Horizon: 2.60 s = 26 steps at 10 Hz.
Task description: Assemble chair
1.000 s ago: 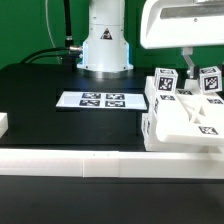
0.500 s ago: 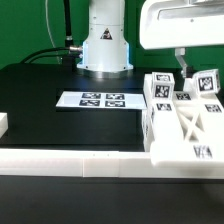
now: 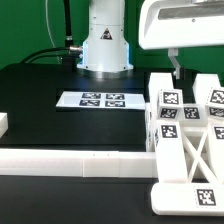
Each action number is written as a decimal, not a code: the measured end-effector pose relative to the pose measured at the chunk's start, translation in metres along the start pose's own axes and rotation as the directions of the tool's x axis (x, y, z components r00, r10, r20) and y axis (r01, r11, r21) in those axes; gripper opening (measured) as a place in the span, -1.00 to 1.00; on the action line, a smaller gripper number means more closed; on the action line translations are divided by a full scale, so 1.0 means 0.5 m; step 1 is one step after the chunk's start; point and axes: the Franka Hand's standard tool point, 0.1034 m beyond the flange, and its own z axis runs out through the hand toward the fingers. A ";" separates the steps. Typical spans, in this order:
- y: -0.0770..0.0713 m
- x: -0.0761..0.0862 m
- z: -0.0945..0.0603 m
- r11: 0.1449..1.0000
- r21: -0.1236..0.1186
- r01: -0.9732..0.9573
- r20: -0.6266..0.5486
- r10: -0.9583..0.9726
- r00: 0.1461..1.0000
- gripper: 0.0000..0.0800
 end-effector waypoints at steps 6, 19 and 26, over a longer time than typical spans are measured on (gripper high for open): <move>0.060 0.039 -0.042 0.998 -0.005 0.057 0.007 -0.057 0.998 0.62; 0.070 -0.022 0.014 0.997 -0.015 0.070 -0.067 -0.071 0.995 0.62; 0.074 -0.050 0.010 0.997 -0.016 0.073 -0.044 -0.074 0.996 0.62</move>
Offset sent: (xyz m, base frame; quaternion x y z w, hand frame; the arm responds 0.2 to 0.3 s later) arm 0.0032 -0.0208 0.0334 0.0090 -0.0415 -0.0028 0.9991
